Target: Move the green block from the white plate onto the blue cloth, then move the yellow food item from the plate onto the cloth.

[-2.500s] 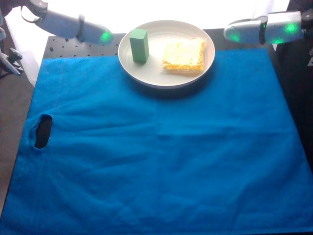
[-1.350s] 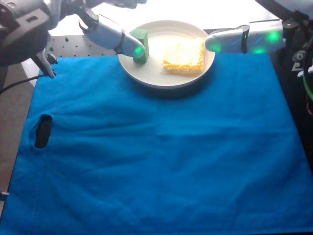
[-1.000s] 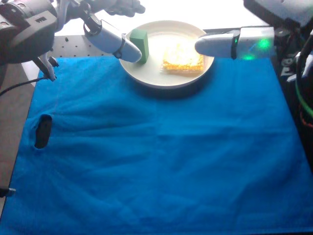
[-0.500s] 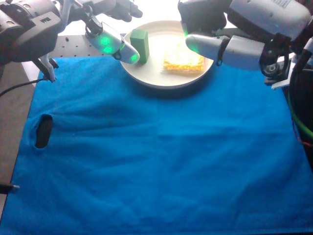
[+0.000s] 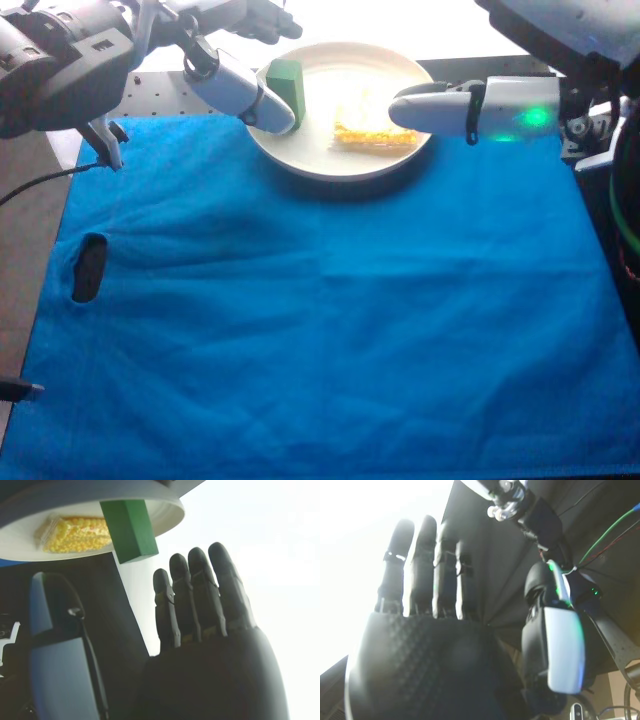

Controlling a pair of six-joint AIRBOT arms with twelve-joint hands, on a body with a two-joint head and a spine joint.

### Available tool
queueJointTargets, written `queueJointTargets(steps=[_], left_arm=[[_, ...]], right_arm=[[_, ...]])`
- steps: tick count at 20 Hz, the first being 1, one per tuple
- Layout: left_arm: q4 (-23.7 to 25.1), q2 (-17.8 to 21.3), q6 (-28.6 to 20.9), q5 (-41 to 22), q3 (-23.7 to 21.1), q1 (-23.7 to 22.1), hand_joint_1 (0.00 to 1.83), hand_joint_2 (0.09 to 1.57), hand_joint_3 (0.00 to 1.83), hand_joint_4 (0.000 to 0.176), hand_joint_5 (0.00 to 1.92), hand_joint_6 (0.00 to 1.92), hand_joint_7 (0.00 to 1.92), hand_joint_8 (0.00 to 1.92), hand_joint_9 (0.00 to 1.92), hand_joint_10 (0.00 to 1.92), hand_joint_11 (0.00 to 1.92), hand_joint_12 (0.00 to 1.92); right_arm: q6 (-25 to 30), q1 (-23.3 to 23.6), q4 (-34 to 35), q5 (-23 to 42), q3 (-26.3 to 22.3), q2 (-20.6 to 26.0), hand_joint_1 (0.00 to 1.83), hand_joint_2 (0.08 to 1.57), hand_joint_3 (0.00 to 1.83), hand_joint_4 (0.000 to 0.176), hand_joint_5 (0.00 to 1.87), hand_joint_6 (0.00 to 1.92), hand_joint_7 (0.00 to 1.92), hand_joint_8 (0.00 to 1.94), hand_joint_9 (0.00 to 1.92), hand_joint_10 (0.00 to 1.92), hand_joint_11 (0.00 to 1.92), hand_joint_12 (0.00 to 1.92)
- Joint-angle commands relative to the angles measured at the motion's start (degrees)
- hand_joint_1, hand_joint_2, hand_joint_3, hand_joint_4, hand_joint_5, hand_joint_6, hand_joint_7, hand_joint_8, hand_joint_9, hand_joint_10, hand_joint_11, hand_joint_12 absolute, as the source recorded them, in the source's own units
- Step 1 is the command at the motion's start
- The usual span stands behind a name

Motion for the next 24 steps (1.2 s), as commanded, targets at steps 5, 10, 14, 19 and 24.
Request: queueJointTargets(steps=[5, 10, 14, 19, 24], left_arm=[[-0.4, -1.7, -0.1, -5.0, 2.2, -0.3, 0.97, 0.85, 0.00, 0.031, 0.54, 0.00, 0.62, 0.00, 0.56, 0.02, 0.27, 0.51], [0.7, -3.6, -0.1, -3.3, 5.0, -0.6, 1.06, 0.88, 0.00, 0.000, 0.58, 0.00, 0.62, 0.00, 0.65, 0.01, 0.38, 0.57], [3.0, -6.2, -0.1, -1.0, 8.5, -1.5, 1.03, 0.86, 0.00, 0.018, 0.60, 0.00, 0.55, 0.00, 0.62, 0.00, 0.44, 0.32], [3.0, -6.7, -0.1, -1.0, 9.4, -1.8, 1.01, 0.91, 0.00, 0.008, 0.61, 0.00, 0.69, 0.00, 0.68, 0.00, 0.42, 0.46], [2.9, -7.2, -0.1, -1.6, 9.5, -1.8, 1.00, 0.88, 0.00, 0.030, 0.64, 0.00, 0.72, 0.00, 0.70, 0.00, 0.37, 0.76]], right_arm=[[0.2, 1.0, 2.2, 6.3, 0.0, 0.5, 0.47, 0.95, 0.00, 0.166, 0.00, 0.00, 0.05, 0.00, 0.04, 0.00, 0.00, 0.75], [0.2, 1.0, 2.2, 6.3, -0.1, 0.5, 0.48, 0.97, 0.00, 0.157, 0.00, 0.00, 0.07, 0.00, 0.06, 0.01, 0.00, 0.80], [0.2, 1.0, 1.9, 6.3, -0.1, 0.5, 0.46, 0.98, 0.00, 0.160, 0.00, 0.00, 0.08, 0.00, 0.08, 0.01, 0.00, 0.69], [0.2, 1.0, 1.5, 6.4, -0.2, 0.4, 0.43, 0.94, 0.00, 0.159, 0.00, 0.00, 0.08, 0.00, 0.08, 0.00, 0.00, 0.80], [0.2, 1.0, 1.4, 6.4, -0.4, 0.2, 0.38, 0.98, 0.01, 0.129, 0.01, 0.00, 0.07, 0.00, 0.10, 0.01, 0.00, 0.82]])
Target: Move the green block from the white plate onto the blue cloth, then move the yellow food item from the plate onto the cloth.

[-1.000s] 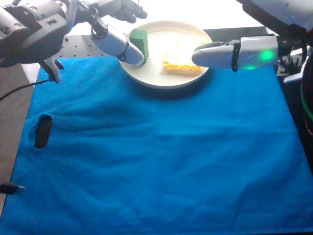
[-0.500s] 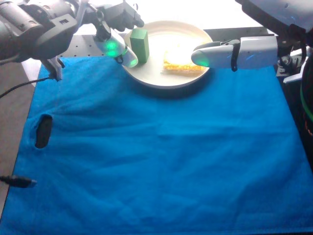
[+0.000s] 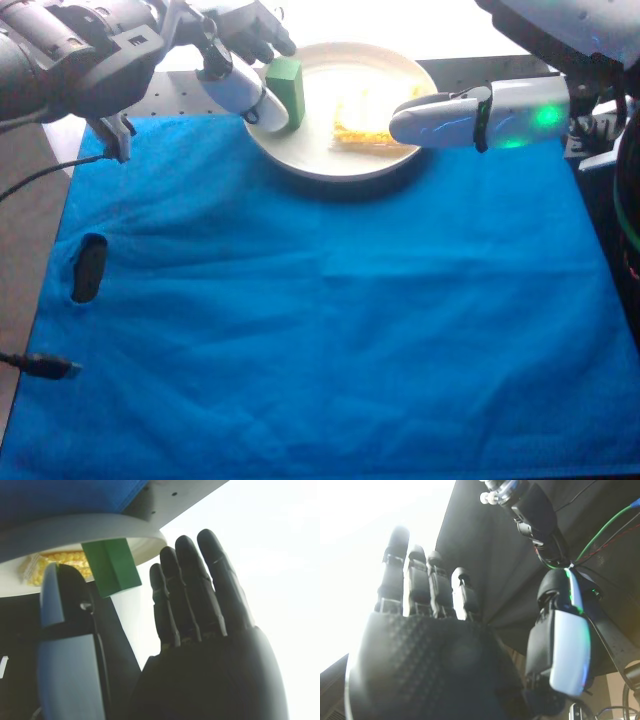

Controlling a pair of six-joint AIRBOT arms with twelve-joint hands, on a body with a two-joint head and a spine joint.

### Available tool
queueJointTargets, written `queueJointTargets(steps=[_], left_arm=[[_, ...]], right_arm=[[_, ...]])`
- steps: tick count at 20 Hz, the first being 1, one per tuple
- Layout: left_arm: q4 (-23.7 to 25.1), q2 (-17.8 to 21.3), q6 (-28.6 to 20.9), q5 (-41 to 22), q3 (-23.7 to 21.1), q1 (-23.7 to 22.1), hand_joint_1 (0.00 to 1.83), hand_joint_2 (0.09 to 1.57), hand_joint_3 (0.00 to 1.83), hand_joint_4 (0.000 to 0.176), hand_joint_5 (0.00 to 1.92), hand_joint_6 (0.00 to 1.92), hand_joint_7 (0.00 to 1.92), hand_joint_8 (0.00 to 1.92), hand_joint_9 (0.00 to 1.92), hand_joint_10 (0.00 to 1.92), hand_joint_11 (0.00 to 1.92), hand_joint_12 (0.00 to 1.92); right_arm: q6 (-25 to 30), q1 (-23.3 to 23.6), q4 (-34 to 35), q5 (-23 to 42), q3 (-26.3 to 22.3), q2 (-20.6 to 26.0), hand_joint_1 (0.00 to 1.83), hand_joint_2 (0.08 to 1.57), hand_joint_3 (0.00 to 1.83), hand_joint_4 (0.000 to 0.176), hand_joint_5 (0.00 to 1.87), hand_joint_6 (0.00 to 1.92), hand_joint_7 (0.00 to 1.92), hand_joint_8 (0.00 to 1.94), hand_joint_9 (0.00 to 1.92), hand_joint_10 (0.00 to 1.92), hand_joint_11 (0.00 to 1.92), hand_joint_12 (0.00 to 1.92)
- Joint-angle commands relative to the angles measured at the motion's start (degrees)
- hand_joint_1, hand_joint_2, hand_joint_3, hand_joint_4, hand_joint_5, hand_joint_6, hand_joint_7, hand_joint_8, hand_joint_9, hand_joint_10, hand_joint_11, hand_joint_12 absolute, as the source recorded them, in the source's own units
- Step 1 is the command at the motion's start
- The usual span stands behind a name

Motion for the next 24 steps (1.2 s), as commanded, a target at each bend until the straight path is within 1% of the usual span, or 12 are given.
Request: queueJointTargets(steps=[1, 3, 6, 7, 11, 17, 18, 19, 20, 22, 23, 24], left_arm=[[-0.5, -0.3, -0.1, -6.4, 0.2, -1.1, 1.02, 0.87, 0.00, 0.011, 0.66, 0.00, 0.74, 0.00, 0.74, 0.00, 0.38, 0.84], [-1.0, -0.3, -1.0, -7.5, 0.0, -1.0, 1.00, 0.88, 0.00, 0.000, 0.66, 0.00, 0.73, 0.00, 0.75, 0.01, 0.39, 0.86], [-1.0, -0.6, -2.0, -8.3, -0.1, -0.8, 1.00, 0.91, 0.01, 0.012, 0.66, 0.00, 0.69, 0.00, 0.72, 0.00, 0.39, 0.78], [-1.0, -0.7, -2.0, -8.4, 0.0, -0.7, 0.99, 0.92, 0.00, 0.030, 0.66, 0.00, 0.70, 0.00, 0.72, 0.00, 0.39, 0.84], [-1.0, -1.4, -2.2, -8.8, 0.2, -0.5, 1.08, 0.94, 0.00, 0.000, 0.70, 0.00, 0.76, 0.00, 0.80, 0.01, 0.47, 0.87], [-1.1, -1.6, -2.6, -8.7, 0.3, 0.2, 1.16, 0.95, 0.00, 0.000, 0.85, 0.01, 0.94, 0.01, 1.06, 0.03, 0.58, 0.92], [-1.1, -1.8, -2.6, -8.7, 0.4, 0.2, 1.25, 1.04, 0.01, 0.000, 0.99, 0.69, 1.17, 0.52, 1.24, 0.01, 0.88, 0.92], [-1.1, -1.8, -2.6, -8.7, 0.4, 0.2, 1.23, 1.08, 0.01, 0.023, 0.99, 0.91, 1.06, 0.83, 1.20, 0.01, 0.76, 0.99], [-1.1, -1.8, -2.6, -8.7, 0.4, 0.2, 1.22, 1.10, 0.00, 0.035, 0.99, 0.94, 1.02, 0.93, 1.23, 0.02, 0.73, 1.17], [-1.0, -1.9, -2.6, -8.7, 0.6, 0.2, 1.22, 1.10, 0.00, 0.031, 0.99, 0.93, 1.01, 0.97, 1.22, 0.02, 0.71, 1.23], [-1.1, -1.9, -2.6, -8.4, 0.7, 0.2, 1.34, 1.09, 0.00, 0.000, 1.01, 0.81, 1.04, 0.85, 1.07, 0.90, 0.74, 1.25], [-1.1, -1.9, -2.6, -8.3, 0.9, 0.2, 1.26, 1.08, 0.00, 0.000, 1.05, 0.75, 1.04, 0.98, 0.98, 0.85, 0.70, 1.33]], right_arm=[[0.2, 1.0, 2.1, 6.6, -0.2, 0.0, 0.38, 0.98, 0.01, 0.121, 0.01, 0.00, 0.07, 0.00, 0.11, 0.01, 0.00, 0.86], [0.2, 1.0, 2.1, 6.6, -0.2, 0.0, 0.40, 0.96, 0.00, 0.113, 0.01, 0.00, 0.06, 0.00, 0.12, 0.01, 0.00, 0.84], [0.2, 1.0, 2.1, 6.6, -0.2, -0.2, 0.40, 0.98, 0.00, 0.106, 0.02, 0.00, 0.09, 0.01, 0.14, 0.01, 0.00, 0.90], [0.2, 1.0, 2.1, 6.6, -0.2, -0.2, 0.43, 0.97, 0.00, 0.119, 0.03, 0.00, 0.10, 0.01, 0.15, 0.01, 0.00, 0.91], [0.2, 1.0, 2.1, 6.6, -0.3, -0.2, 0.46, 0.94, 0.00, 0.109, 0.03, 0.00, 0.13, 0.00, 0.12, 0.01, 0.00, 0.80], [0.2, 1.0, 2.1, 6.6, -0.4, -0.3, 0.47, 0.95, 0.00, 0.106, 0.05, 0.00, 0.13, 0.00, 0.12, 0.00, 0.00, 0.87], [0.2, 1.0, 2.1, 6.6, -0.4, -0.3, 0.48, 0.95, 0.00, 0.092, 0.04, 0.00, 0.12, 0.00, 0.10, 0.00, 0.00, 0.88], [0.2, 1.0, 2.1, 6.6, -0.4, -0.3, 0.48, 0.96, 0.00, 0.074, 0.06, 0.00, 0.13, 0.00, 0.14, 0.01, 0.00, 0.92], [0.2, 1.0, 2.1, 6.6, -0.4, -0.3, 0.48, 0.96, 0.00, 0.073, 0.06, 0.00, 0.13, 0.00, 0.15, 0.01, 0.00, 0.93], [0.2, 1.0, 2.1, 6.6, -0.4, -0.4, 0.49, 0.96, 0.00, 0.088, 0.07, 0.00, 0.13, 0.00, 0.13, 0.01, 0.00, 0.89], [0.2, 1.0, 2.1, 6.6, -0.4, -0.4, 0.50, 0.95, 0.00, 0.102, 0.07, 0.00, 0.14, 0.00, 0.12, 0.00, 0.00, 0.82], [0.2, 1.0, 2.1, 6.6, -0.4, -0.5, 0.47, 0.95, 0.00, 0.101, 0.06, 0.00, 0.14, 0.00, 0.12, 0.00, 0.00, 0.80]])
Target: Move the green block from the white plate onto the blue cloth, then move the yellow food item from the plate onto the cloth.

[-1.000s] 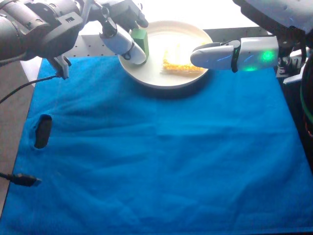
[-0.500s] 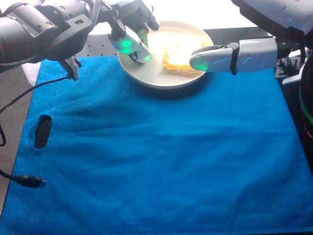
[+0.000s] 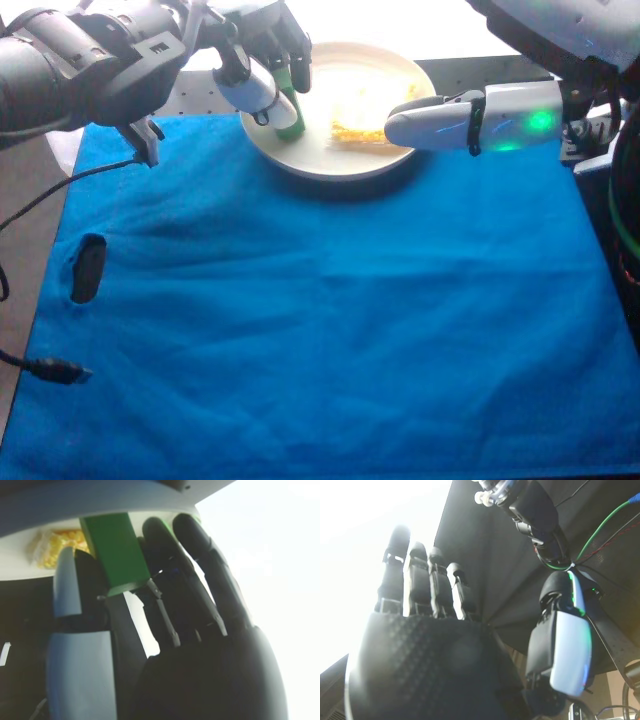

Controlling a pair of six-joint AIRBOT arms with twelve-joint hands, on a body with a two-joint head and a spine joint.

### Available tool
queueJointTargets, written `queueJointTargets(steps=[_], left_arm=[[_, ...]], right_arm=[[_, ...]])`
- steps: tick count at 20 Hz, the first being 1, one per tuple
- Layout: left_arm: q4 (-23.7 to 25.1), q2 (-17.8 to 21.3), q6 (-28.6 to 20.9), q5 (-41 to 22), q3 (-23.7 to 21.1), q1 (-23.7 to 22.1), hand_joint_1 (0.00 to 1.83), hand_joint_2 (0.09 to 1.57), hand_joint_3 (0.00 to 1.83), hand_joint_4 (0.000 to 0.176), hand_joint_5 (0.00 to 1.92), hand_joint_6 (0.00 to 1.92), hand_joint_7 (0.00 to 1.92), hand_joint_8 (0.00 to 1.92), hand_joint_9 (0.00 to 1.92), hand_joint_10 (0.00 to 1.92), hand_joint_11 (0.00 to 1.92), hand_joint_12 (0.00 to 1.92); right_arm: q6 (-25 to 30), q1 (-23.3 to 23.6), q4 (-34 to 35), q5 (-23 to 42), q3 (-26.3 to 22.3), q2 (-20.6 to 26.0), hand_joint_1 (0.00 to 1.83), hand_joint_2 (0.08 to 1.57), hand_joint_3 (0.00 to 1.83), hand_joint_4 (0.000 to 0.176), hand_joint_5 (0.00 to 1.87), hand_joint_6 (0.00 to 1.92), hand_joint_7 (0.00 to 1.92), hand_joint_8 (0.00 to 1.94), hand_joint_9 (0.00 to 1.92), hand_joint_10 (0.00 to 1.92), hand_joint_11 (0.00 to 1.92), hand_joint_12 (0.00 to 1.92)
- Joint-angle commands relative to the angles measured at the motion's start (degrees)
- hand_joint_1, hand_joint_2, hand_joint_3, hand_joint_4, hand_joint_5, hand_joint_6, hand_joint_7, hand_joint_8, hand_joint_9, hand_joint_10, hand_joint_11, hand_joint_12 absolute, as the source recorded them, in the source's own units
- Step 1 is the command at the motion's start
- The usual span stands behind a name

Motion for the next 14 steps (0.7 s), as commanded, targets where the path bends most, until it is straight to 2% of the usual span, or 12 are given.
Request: queueJointTargets(steps=[1, 2, 4, 5, 6, 7, 9, 10, 11, 12, 13, 14], left_arm=[[-0.5, -0.1, -0.2, -5.4, 0.3, -0.4, 1.35, 1.08, 0.00, 0.000, 1.08, 0.64, 1.03, 0.93, 0.96, 1.15, 0.67, 1.39], [-0.5, 0.0, -0.6, -5.6, 0.3, -0.5, 1.36, 1.09, 0.00, 0.000, 1.03, 0.76, 1.01, 0.92, 0.94, 1.21, 0.64, 1.35], [-0.5, 0.9, -1.4, -6.2, -0.5, -1.0, 1.36, 1.10, 0.00, 0.000, 1.01, 0.81, 1.00, 0.95, 0.91, 1.23, 0.61, 1.35], [-0.4, 2.0, -1.4, -6.5, -1.7, -1.3, 1.22, 1.12, 0.00, 0.028, 0.99, 0.94, 0.95, 1.06, 0.90, 0.61, 0.55, 1.26], [-0.4, 2.8, -1.4, -6.7, -2.5, -1.5, 1.22, 1.12, 0.00, 0.028, 0.99, 0.94, 0.95, 1.06, 0.90, 0.61, 0.55, 1.26], [-0.4, 4.4, -1.6, -7.7, -4.3, -1.9, 1.36, 1.09, 0.00, 0.000, 1.05, 0.81, 1.02, 0.90, 0.93, 1.14, 0.64, 1.20], [-0.4, 6.8, -2.4, -9.5, -6.6, -2.3, 1.37, 1.09, 0.00, 0.000, 1.08, 0.80, 1.02, 0.88, 0.90, 1.18, 0.62, 1.17], [-0.2, 8.5, -2.5, -10.4, -8.5, -2.5, 1.37, 1.10, 0.00, 0.000, 0.97, 1.00, 1.10, 0.81, 0.87, 1.15, 0.56, 0.99], [0.2, 9.9, -2.5, -11.2, -10.0, -2.8, 1.26, 1.08, 0.00, 0.015, 1.04, 0.87, 1.08, 0.84, 1.01, 1.28, 0.84, 1.56], [0.4, 10.8, -2.5, -11.8, -11.2, -2.8, 1.26, 1.08, 0.00, 0.015, 1.04, 0.87, 1.08, 0.84, 1.01, 1.28, 0.84, 1.56], [0.8, 12.2, -2.5, -12.8, -12.8, -2.9, 1.36, 1.05, 0.00, 0.000, 1.08, 0.65, 1.16, 0.63, 1.09, 1.07, 0.88, 1.20], [1.5, 14.0, -2.5, -14.0, -14.9, -2.9, 1.39, 1.04, 0.00, 0.000, 1.09, 0.55, 1.17, 0.63, 1.12, 1.04, 0.88, 1.04]], right_arm=[[0.2, 1.0, 2.1, 6.6, -0.2, -0.2, 0.44, 0.96, 0.00, 0.098, 0.05, 0.00, 0.12, 0.00, 0.12, 0.00, 0.00, 0.80], [0.2, 1.0, 2.1, 6.6, -0.2, -0.2, 0.43, 0.96, 0.00, 0.110, 0.06, 0.01, 0.12, 0.00, 0.14, 0.01, 0.00, 0.80], [0.2, 1.0, 2.1, 6.6, -0.2, -0.2, 0.43, 0.95, 0.00, 0.110, 0.06, 0.00, 0.12, 0.00, 0.14, 0.01, 0.00, 0.80], [0.2, 1.0, 2.1, 6.6, -0.2, -0.2, 0.44, 0.97, 0.00, 0.101, 0.06, 0.00, 0.14, 0.00, 0.14, 0.00, 0.00, 0.81], [0.2, 1.0, 2.1, 6.6, -0.2, -0.2, 0.44, 0.97, 0.00, 0.101, 0.06, 0.00, 0.14, 0.00, 0.14, 0.00, 0.00, 0.81], [0.2, 1.0, 2.1, 6.6, -0.2, -0.2, 0.46, 1.00, 0.01, 0.096, 0.07, 0.00, 0.16, 0.00, 0.14, 0.00, 0.00, 0.85], [0.2, 1.0, 2.3, 6.6, -0.2, -0.2, 0.47, 1.00, 0.01, 0.096, 0.07, 0.00, 0.16, 0.00, 0.15, 0.00, 0.00, 0.88], [0.2, 1.0, 2.6, 6.6, -0.2, -0.2, 0.47, 1.02, 0.00, 0.085, 0.07, 0.00, 0.16, 0.00, 0.15, 0.00, 0.00, 0.88], [0.2, 1.0, 2.9, 6.6, -0.2, -0.2, 0.49, 1.01, 0.00, 0.097, 0.07, 0.00, 0.16, 0.00, 0.14, 0.00, 0.00, 0.80], [0.2, 1.0, 3.2, 6.6, -0.2, -0.2, 0.49, 1.01, 0.00, 0.097, 0.07, 0.00, 0.16, 0.00, 0.14, 0.00, 0.00, 0.80], [0.2, 1.0, 3.7, 6.6, -0.2, -0.2, 0.50, 0.99, 0.00, 0.103, 0.07, 0.00, 0.17, 0.00, 0.14, 0.00, 0.00, 0.75], [0.2, 0.9, 3.9, 6.6, -0.3, -0.2, 0.50, 1.00, 0.00, 0.093, 0.07, 0.00, 0.15, 0.00, 0.13, 0.00, 0.00, 0.75]])
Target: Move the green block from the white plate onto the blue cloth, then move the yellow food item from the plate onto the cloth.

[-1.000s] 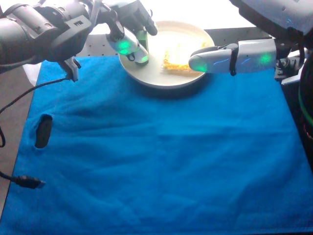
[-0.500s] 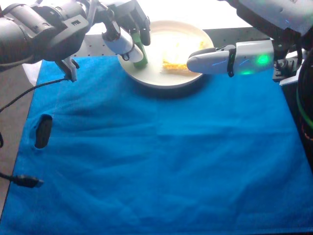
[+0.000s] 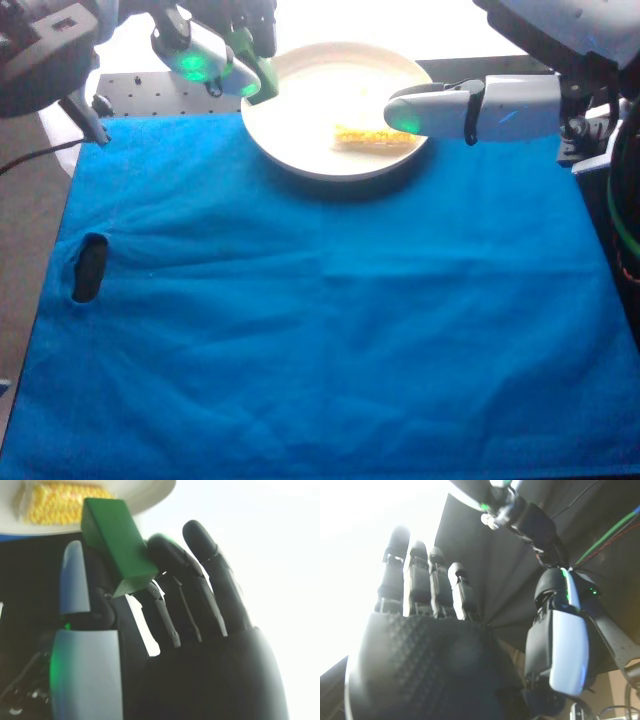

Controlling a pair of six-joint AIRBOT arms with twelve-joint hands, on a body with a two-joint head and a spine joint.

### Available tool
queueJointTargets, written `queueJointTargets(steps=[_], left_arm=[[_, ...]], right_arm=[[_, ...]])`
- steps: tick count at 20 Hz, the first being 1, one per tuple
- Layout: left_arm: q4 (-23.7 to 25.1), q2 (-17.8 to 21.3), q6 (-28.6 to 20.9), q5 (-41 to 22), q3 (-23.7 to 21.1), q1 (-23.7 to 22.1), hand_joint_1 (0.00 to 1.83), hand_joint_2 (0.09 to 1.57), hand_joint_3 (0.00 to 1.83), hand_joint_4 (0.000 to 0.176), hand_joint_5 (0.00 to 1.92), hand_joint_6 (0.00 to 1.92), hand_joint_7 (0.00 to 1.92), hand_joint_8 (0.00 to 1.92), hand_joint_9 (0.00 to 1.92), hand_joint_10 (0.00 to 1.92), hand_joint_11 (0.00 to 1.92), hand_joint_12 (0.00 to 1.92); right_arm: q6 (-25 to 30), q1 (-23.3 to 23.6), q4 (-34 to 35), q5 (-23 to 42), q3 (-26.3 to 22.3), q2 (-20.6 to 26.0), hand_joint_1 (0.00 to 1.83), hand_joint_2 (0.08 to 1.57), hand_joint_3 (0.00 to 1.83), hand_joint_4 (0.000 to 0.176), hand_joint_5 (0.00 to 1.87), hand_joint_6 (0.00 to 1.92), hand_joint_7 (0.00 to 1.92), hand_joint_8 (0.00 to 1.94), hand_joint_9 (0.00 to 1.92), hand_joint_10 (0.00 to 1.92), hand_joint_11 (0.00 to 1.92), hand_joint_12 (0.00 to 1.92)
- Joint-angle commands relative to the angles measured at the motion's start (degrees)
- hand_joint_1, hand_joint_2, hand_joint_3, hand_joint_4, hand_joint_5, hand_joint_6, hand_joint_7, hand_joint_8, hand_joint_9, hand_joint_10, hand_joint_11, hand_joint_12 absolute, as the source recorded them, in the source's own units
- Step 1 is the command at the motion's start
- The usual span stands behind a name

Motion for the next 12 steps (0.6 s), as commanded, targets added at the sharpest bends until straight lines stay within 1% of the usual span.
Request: queueJointTargets(steps=[1, 2, 3, 4, 5, 6, 7, 8, 9, 10, 11, 12], left_arm=[[-0.3, 1.0, -0.3, -8.6, -0.9, -1.1, 1.40, 1.04, 0.00, 0.000, 1.06, 0.61, 1.16, 0.65, 1.15, 0.97, 0.89, 0.90], [0.1, 1.7, -0.3, -9.1, -1.7, -1.1, 1.40, 1.04, 0.00, 0.000, 1.06, 0.61, 1.16, 0.65, 1.15, 0.97, 0.89, 0.90], [0.9, 3.0, -0.3, -9.9, -3.3, -1.1, 1.40, 1.04, 0.00, 0.000, 1.02, 0.68, 1.17, 0.63, 1.17, 0.92, 0.94, 0.79], [2.7, 4.3, -0.7, -10.6, -5.1, -1.1, 1.40, 1.04, 0.00, 0.000, 1.02, 0.68, 1.17, 0.63, 1.17, 0.92, 0.94, 0.79], [5.4, 4.9, -2.8, -11.4, -5.8, -1.2, 1.39, 1.08, 0.00, 0.000, 0.96, 0.85, 1.02, 0.84, 1.08, 1.03, 1.01, 0.80], [8.7, 5.4, -7.0, -12.4, -6.1, -1.2, 1.39, 1.09, 0.00, 0.000, 0.98, 0.79, 0.99, 0.94, 1.03, 1.11, 0.98, 0.84], [10.9, 5.9, -9.4, -13.3, -6.6, -1.2, 1.38, 1.09, 0.00, 0.000, 0.99, 0.78, 0.97, 0.98, 0.99, 1.14, 0.91, 0.89], [12.6, 6.8, -10.0, -13.5, -7.8, -1.2, 1.38, 1.09, 0.00, 0.000, 0.98, 0.82, 0.97, 0.97, 0.99, 1.13, 0.90, 0.87], [13.5, 7.4, -10.0, -13.7, -8.7, -1.2, 1.38, 1.10, 0.00, 0.000, 0.94, 0.88, 0.97, 0.96, 1.02, 1.11, 0.93, 0.86], [14.3, 8.2, -10.0, -14.0, -9.8, -1.1, 1.38, 1.07, 0.00, 0.000, 0.97, 0.81, 1.03, 0.86, 1.12, 1.00, 0.98, 0.86], [15.0, 9.0, -10.0, -14.5, -10.9, -0.6, 1.38, 1.07, 0.00, 0.000, 0.97, 0.81, 1.03, 0.86, 1.12, 1.00, 0.98, 0.86], [15.4, 9.5, -10.0, -15.0, -11.7, -0.1, 1.39, 1.06, 0.00, 0.000, 1.04, 0.65, 1.06, 0.82, 1.08, 1.05, 0.98, 0.84]], right_arm=[[0.2, 0.9, 2.3, 6.6, -0.2, -0.1, 0.44, 1.03, 0.00, 0.089, 0.06, 0.00, 0.16, 0.00, 0.15, 0.01, 0.00, 0.84], [0.2, 0.9, 2.4, 6.6, -0.2, -0.1, 0.44, 1.03, 0.00, 0.089, 0.06, 0.00, 0.16, 0.00, 0.15, 0.01, 0.00, 0.84], [0.2, 0.9, 2.5, 6.6, -0.2, 0.0, 0.42, 1.03, 0.00, 0.085, 0.06, 0.00, 0.17, 0.00, 0.15, 0.01, 0.00, 0.86], [0.2, 0.9, 2.6, 6.6, -0.2, 0.2, 0.42, 1.03, 0.00, 0.085, 0.06, 0.00, 0.17, 0.00, 0.15, 0.01, 0.00, 0.86], [0.2, 0.9, 2.8, 6.5, -0.2, 0.4, 0.43, 1.00, 0.00, 0.095, 0.08, 0.01, 0.18, 0.01, 0.16, 0.01, 0.00, 0.87], [0.2, 0.8, 3.1, 6.5, -0.2, 0.6, 0.46, 1.00, 0.00, 0.100, 0.09, 0.01, 0.18, 0.01, 0.15, 0.01, 0.00, 0.87], [0.2, 0.6, 3.3, 6.4, -0.2, 0.7, 0.49, 1.00, 0.00, 0.082, 0.10, 0.01, 0.19, 0.01, 0.19, 0.01, 0.00, 0.94], [0.2, 0.6, 3.5, 6.2, -0.2, 0.8, 0.50, 1.01, 0.00, 0.073, 0.09, 0.00, 0.19, 0.01, 0.19, 0.02, 0.00, 0.95], [0.2, 0.5, 3.6, 6.1, -0.1, 0.8, 0.50, 1.00, 0.00, 0.074, 0.11, 0.01, 0.20, 0.00, 0.21, 0.02, 0.00, 1.00], [0.2, 0.4, 3.8, 5.9, -0.1, 0.8, 0.49, 0.97, 0.00, 0.097, 0.11, 0.00, 0.19, 0.00, 0.19, 0.01, 0.00, 0.91], [0.2, 0.2, 4.0, 5.9, 0.0, 0.8, 0.49, 0.97, 0.00, 0.097, 0.11, 0.00, 0.19, 0.00, 0.19, 0.01, 0.00, 0.91], [0.2, 0.0, 4.2, 5.9, 0.1, 0.8, 0.48, 0.96, 0.00, 0.080, 0.12, 0.00, 0.21, 0.00, 0.21, 0.01, 0.00, 0.89]])
